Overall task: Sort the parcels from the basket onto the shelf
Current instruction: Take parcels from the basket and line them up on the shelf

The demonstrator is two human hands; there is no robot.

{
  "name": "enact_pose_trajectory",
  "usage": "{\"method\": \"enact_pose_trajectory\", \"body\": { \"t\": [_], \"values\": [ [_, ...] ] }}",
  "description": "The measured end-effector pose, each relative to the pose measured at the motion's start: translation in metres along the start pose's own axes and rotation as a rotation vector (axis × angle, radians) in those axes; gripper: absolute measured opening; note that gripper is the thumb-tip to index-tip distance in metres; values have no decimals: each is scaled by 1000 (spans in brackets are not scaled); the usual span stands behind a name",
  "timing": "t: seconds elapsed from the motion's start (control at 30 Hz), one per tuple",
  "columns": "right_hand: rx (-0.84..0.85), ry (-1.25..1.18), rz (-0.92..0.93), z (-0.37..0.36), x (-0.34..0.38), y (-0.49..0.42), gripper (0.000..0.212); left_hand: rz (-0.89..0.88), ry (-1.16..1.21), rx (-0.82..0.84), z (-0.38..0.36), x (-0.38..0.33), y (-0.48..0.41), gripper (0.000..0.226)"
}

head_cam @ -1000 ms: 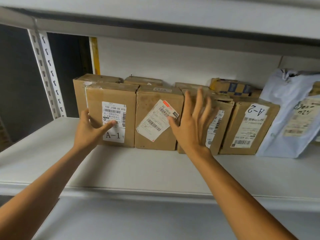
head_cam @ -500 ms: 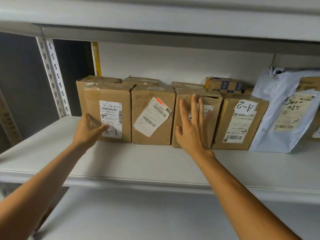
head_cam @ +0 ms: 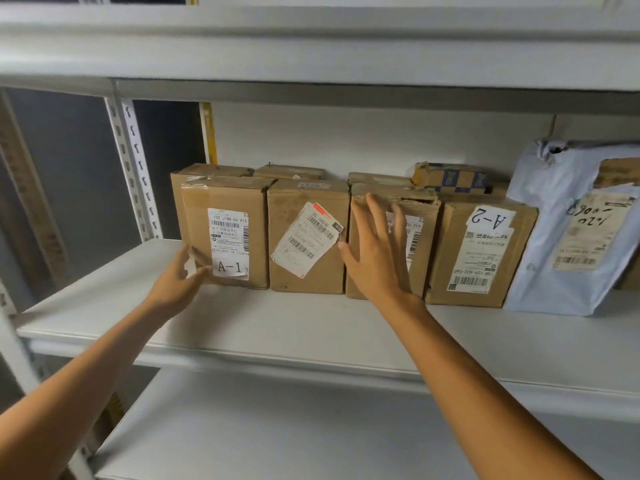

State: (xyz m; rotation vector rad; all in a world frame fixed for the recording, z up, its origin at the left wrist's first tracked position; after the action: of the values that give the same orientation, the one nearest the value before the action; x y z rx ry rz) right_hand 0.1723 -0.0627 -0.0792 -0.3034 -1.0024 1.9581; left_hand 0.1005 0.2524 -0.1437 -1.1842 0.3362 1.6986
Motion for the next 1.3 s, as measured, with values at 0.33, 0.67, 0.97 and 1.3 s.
{"method": "enact_pose_trajectory", "body": {
  "t": [0.33, 0.67, 0.97, 1.3],
  "values": [
    [65, -121, 161, -5, 52, -67, 50, -30, -22, -184, 55, 0, -40, 52],
    [404, -41, 229, -71, 120, -132, 77, -47, 134, -99, 69, 25, -130, 53],
    [476, 18, 134, -82, 127, -147, 92, -217, 360, 59, 51, 49, -175, 45],
    [518, 10, 148, -75, 133, -139, 101, -238, 357, 158, 39, 32, -171, 59]
  ]
}}
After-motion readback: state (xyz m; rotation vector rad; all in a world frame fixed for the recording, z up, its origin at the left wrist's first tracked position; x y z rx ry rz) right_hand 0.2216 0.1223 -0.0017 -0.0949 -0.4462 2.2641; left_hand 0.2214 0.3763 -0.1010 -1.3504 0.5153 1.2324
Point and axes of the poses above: each hand's wrist, its own y-axis away from the middle knuckle, its own z-axis out of the back of the hand, x = y × z, the point moved 3 cm from there along -y, towards the middle knuckle, and after that the axes turned 1 degree about z, right-handed, at the moved point
